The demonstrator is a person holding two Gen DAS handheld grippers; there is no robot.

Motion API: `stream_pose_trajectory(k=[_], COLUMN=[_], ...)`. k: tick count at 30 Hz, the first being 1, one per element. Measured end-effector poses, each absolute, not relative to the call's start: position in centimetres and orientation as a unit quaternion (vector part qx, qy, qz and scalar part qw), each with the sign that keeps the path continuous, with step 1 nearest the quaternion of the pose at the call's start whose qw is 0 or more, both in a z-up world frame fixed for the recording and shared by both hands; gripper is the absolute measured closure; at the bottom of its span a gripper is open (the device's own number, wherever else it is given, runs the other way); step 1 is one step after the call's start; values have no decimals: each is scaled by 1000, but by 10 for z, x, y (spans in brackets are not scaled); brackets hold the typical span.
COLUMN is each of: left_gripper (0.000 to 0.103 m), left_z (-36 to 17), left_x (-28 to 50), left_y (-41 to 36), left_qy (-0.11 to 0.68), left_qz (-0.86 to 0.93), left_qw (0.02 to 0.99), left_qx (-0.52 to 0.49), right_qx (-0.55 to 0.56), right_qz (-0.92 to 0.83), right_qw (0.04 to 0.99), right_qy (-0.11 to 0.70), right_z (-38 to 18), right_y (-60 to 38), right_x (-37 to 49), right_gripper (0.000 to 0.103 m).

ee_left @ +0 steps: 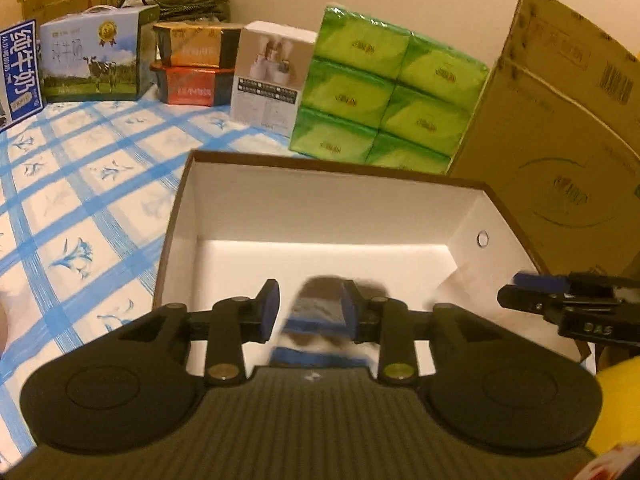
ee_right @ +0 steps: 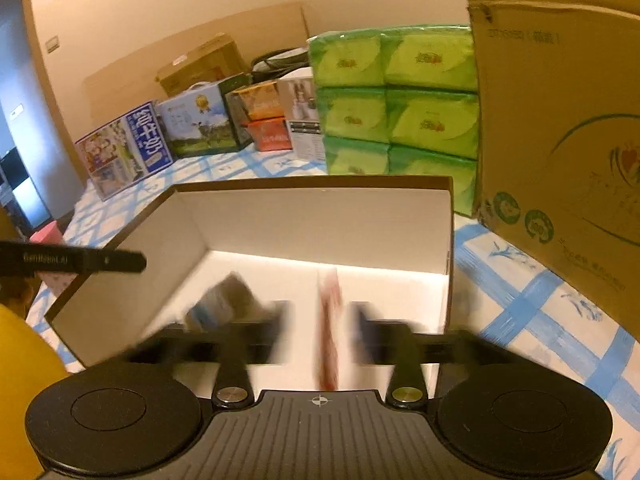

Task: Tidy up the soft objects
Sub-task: 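Open both grippers to drop the sock and wrapper into the box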

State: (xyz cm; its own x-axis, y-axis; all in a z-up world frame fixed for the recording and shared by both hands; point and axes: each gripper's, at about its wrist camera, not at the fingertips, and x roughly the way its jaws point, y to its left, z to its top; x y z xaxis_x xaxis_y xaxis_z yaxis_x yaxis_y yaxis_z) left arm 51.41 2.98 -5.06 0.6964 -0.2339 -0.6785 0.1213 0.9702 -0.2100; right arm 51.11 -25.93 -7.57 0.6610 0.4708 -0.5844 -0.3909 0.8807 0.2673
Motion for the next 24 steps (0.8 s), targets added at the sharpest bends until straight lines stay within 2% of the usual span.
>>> stream_pose_trajectory(k=[3, 11, 24], left_gripper=[70, 70, 70], left_z=[-51, -33, 11], left_x=[507, 467, 353], left_y=[31, 45, 62], left_qy=[376, 371, 353], left_qz=[-100, -98, -105], left_qw=[919, 922, 927], left_qx=[-70, -56, -68], right_qx=[65, 111, 146], right_qz=[233, 205, 189], right_qw=[914, 925, 931], right_qy=[326, 301, 277], right_z=[-72, -44, 7], right_y=[-263, -290, -305], right_x=[504, 470, 348], right_gripper=[39, 39, 39])
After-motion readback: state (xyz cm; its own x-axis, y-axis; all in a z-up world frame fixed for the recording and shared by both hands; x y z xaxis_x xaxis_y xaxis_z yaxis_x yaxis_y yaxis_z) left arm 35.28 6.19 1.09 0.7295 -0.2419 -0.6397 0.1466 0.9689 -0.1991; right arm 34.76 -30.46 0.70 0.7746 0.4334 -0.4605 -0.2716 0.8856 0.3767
